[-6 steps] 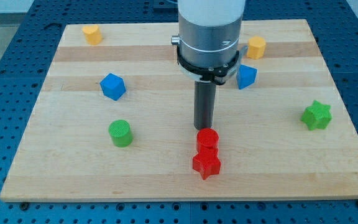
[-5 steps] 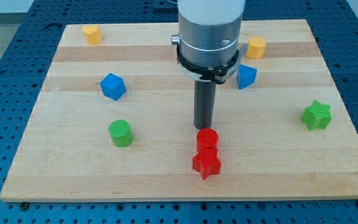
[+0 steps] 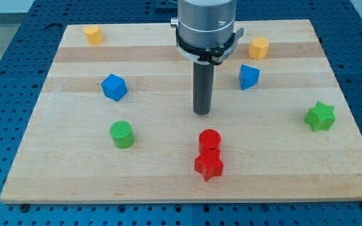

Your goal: Point your arm at green star

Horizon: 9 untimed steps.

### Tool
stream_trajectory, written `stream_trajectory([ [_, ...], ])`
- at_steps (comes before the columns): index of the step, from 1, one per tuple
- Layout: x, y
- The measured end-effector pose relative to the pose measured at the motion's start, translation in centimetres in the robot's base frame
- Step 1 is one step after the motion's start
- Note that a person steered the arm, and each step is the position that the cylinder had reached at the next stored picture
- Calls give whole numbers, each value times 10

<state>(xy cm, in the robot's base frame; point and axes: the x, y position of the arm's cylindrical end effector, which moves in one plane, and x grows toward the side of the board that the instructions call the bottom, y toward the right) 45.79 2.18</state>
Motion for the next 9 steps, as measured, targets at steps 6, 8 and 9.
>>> stream_trajectory([
  [6, -16, 83],
  [8, -30, 99],
  [9, -37, 117],
])
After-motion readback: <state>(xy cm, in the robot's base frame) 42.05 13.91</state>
